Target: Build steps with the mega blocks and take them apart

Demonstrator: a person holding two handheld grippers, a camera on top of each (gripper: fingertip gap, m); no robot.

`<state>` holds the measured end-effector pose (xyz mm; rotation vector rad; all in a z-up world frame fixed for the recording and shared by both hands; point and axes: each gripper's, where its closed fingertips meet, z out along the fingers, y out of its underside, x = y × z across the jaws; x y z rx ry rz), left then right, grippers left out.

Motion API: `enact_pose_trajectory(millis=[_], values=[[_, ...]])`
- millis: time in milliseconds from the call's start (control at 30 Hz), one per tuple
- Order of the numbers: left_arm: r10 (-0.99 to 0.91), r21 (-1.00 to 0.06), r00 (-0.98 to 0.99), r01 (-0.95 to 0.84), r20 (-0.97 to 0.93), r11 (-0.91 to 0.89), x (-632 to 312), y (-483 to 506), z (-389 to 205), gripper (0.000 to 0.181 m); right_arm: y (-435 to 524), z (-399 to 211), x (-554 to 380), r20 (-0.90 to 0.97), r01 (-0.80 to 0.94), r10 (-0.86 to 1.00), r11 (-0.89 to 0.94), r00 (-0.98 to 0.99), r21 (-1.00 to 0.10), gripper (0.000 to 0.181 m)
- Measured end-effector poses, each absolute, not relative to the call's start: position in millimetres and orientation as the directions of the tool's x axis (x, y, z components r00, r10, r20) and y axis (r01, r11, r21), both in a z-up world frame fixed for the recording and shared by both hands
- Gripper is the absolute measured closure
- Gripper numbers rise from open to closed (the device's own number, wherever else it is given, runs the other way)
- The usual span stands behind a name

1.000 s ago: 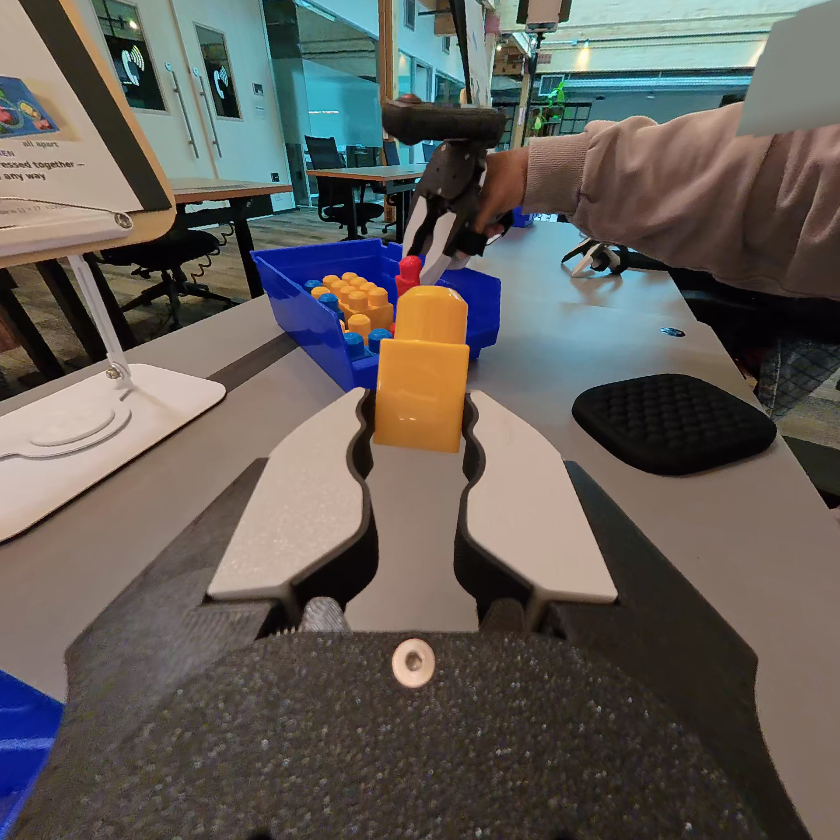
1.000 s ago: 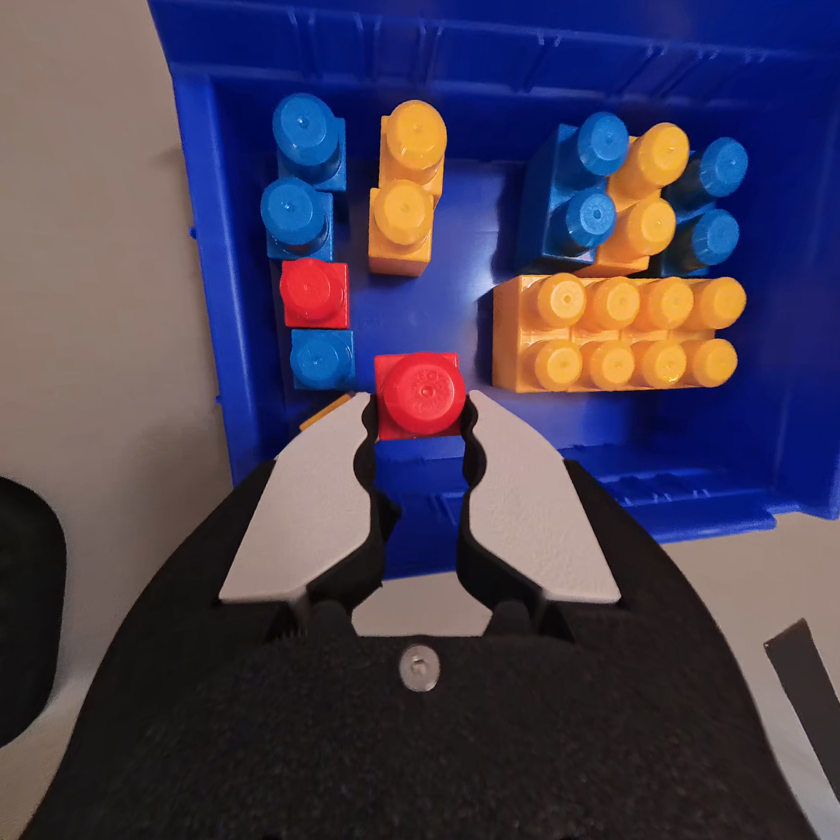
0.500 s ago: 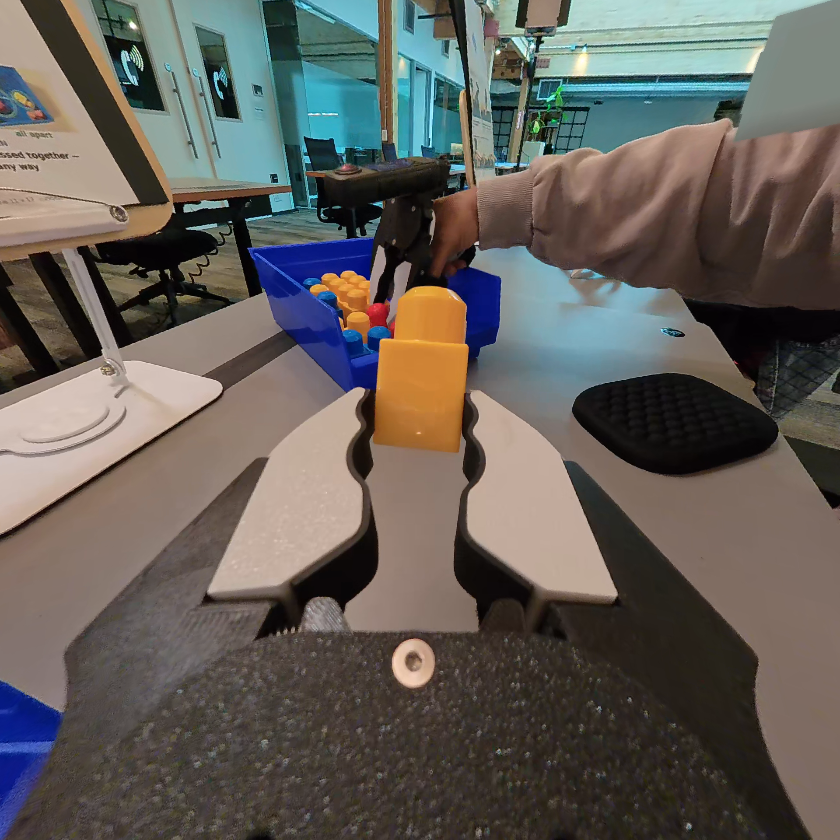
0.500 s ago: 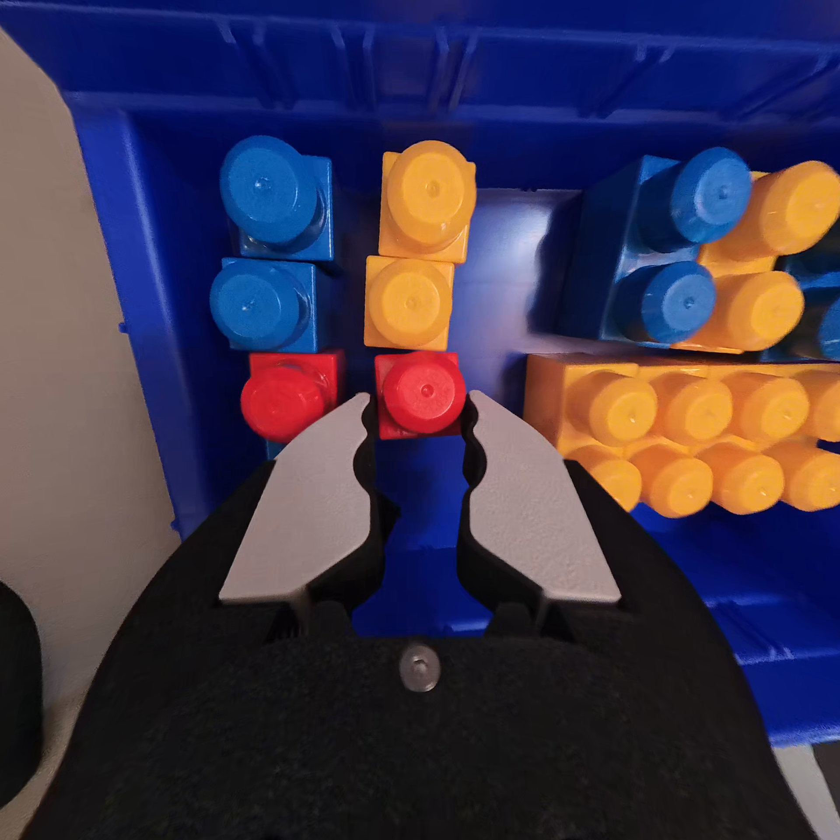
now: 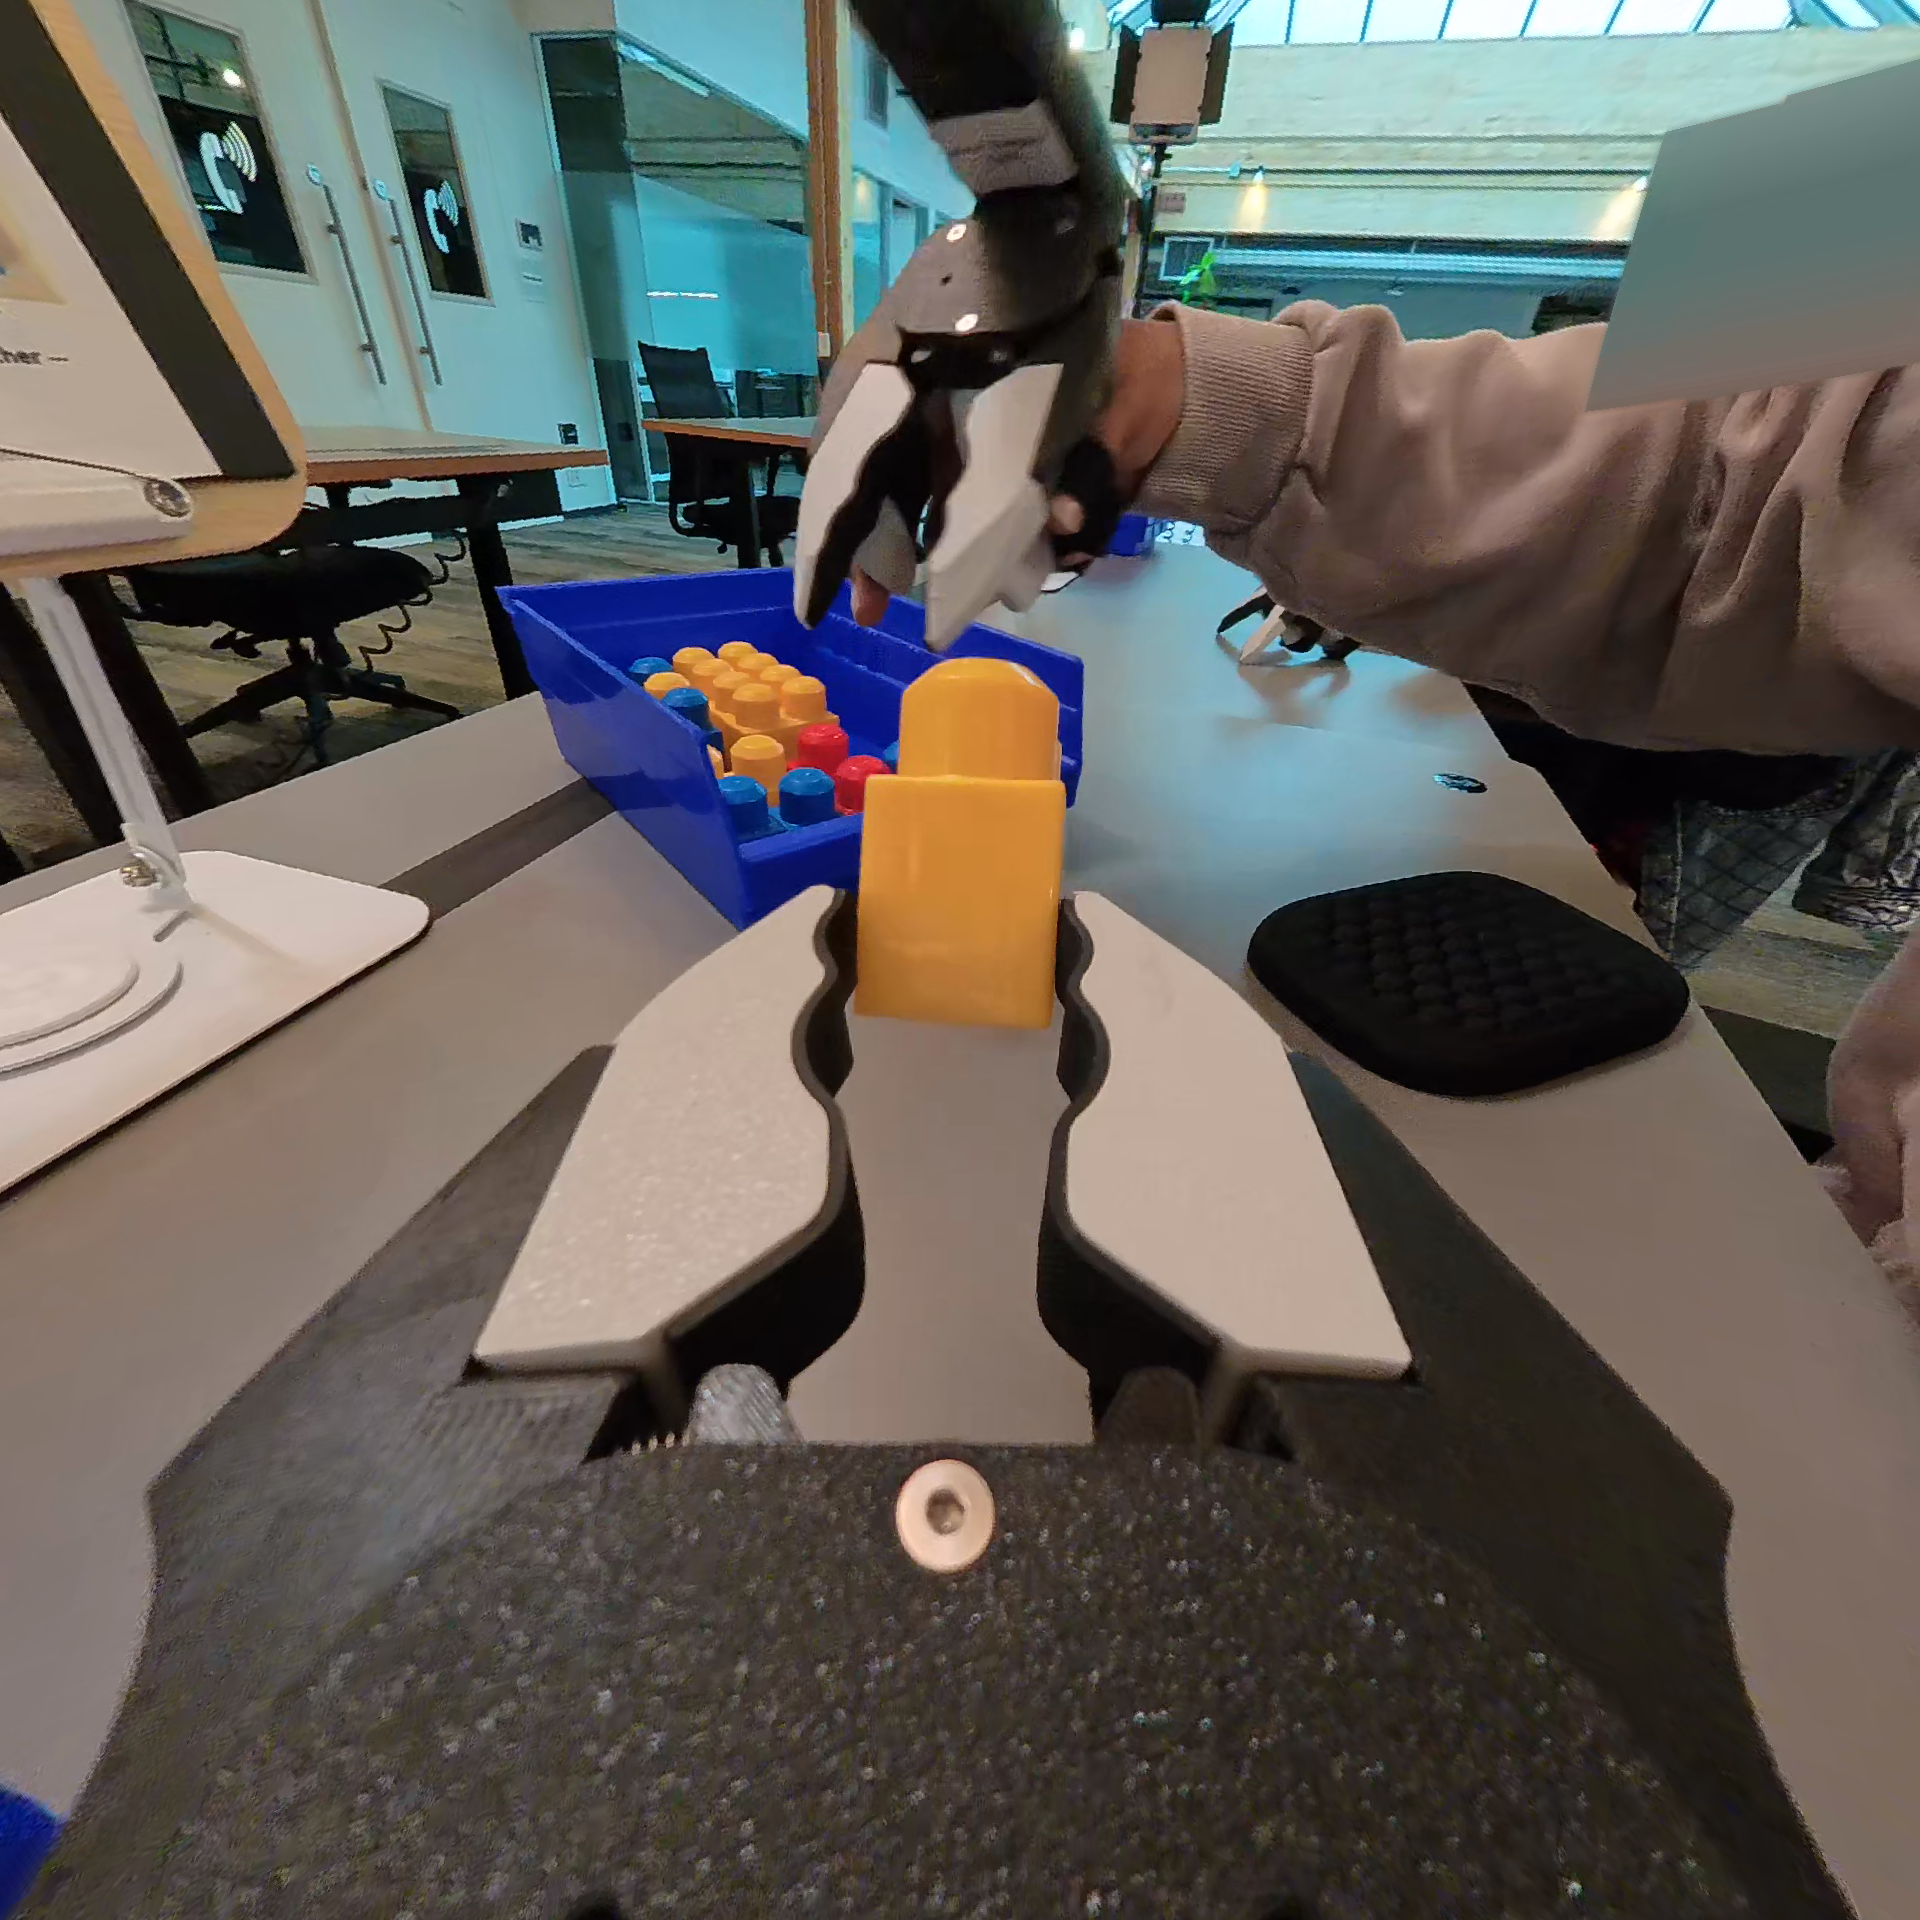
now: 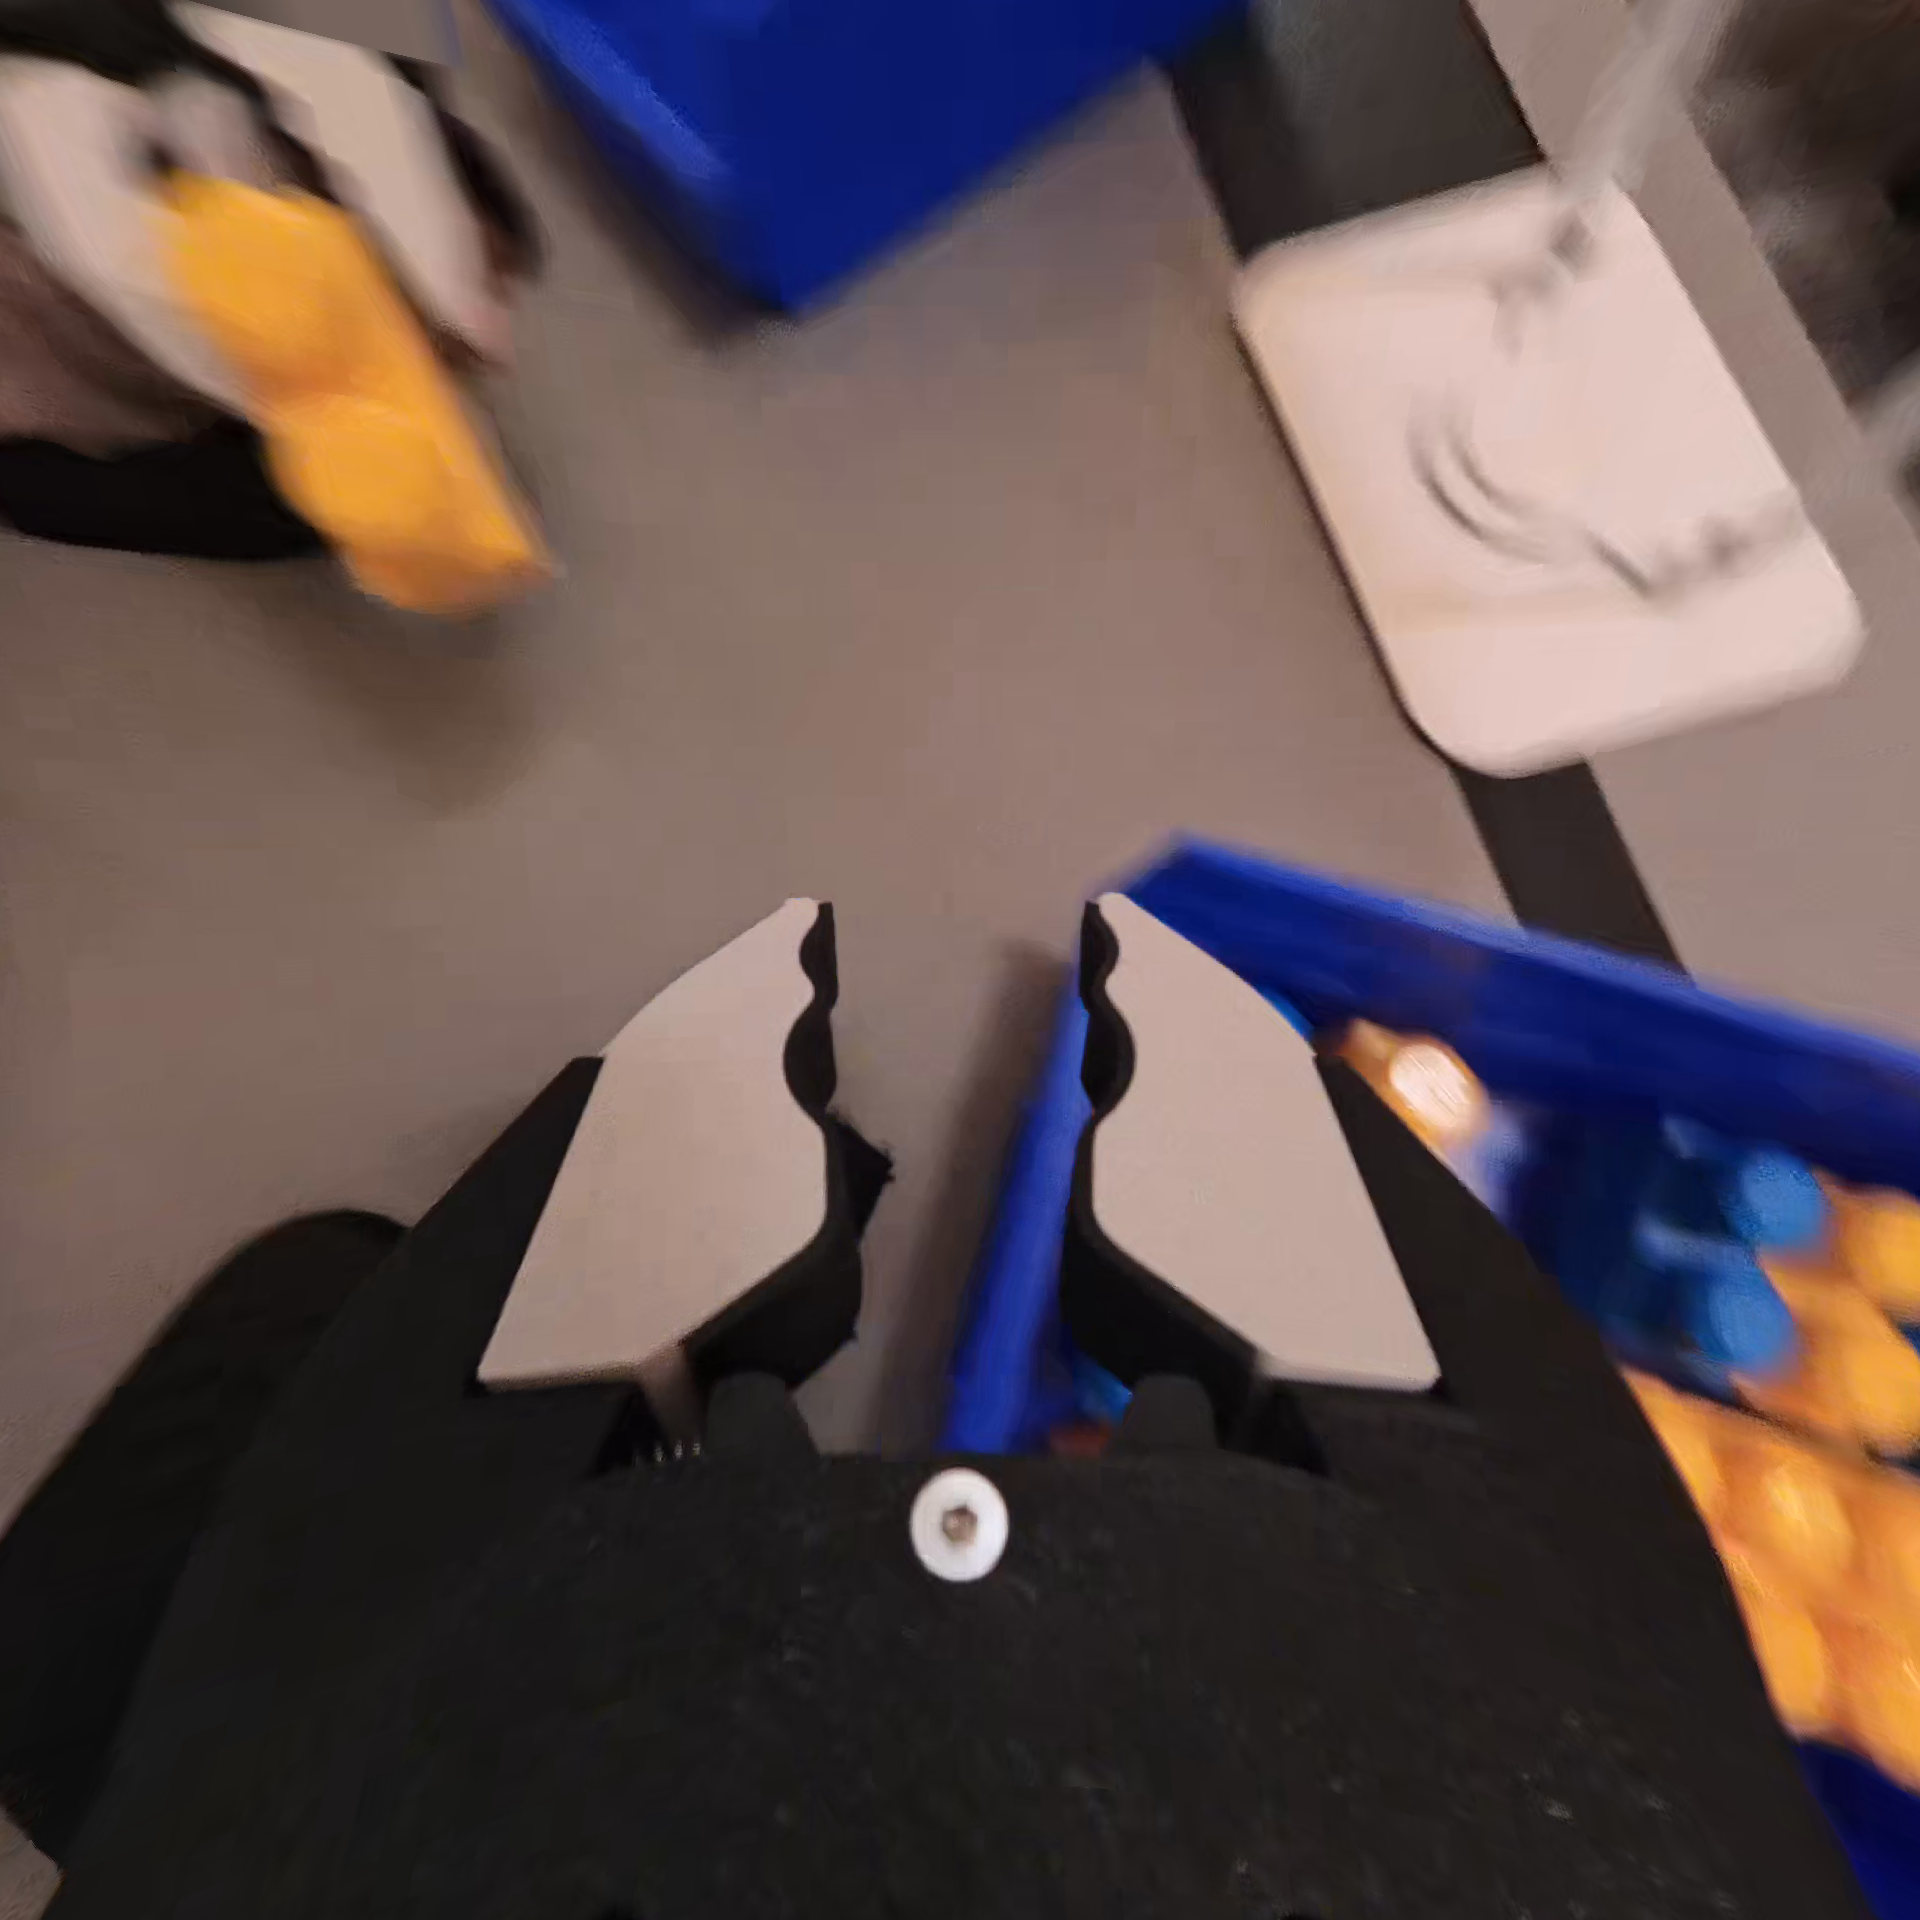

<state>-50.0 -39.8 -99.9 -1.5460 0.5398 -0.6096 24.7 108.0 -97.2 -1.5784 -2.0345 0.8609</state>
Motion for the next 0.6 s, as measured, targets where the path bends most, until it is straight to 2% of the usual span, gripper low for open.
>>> enact_pose_trajectory(millis=[33, 200, 267, 367, 500, 600], values=[[-0.671, -0.998, 0.739, 0.023, 0.059, -0.063, -48, -41, -100, 0.144, 80, -92, 18, -0.040, 0.667, 0.944, 0.202, -0.329, -0.717, 0.136], [-0.707, -0.998, 0.705, 0.016, 0.048, -0.053, -34, -47, -99, 0.144, -21, -102, -4, 0.003, 0.572, 0.856, 0.348, -0.517, -0.743, 0.129], [-0.710, -0.998, 0.703, -0.009, 0.033, -0.056, -30, -48, -102, 0.144, -35, -105, -11, 0.045, 0.542, 0.850, 0.375, -0.525, -0.752, 0.144], [-0.719, -0.999, 0.694, -0.023, 0.019, -0.048, -26, -49, -102, 0.144, -40, -101, -12, 0.076, 0.520, 0.843, 0.397, -0.533, -0.756, 0.149], [-0.689, -1.000, 0.725, -0.017, -0.015, 0.004, -25, -49, -94, 0.140, -30, -87, 1, 0.110, 0.543, 0.830, 0.451, -0.547, -0.708, 0.150], [-0.643, -0.999, 0.766, 0.014, -0.008, 0.029, -41, -46, -88, 0.145, 23, -58, 11, 0.163, 0.587, 0.888, 0.413, -0.431, -0.696, 0.150]])
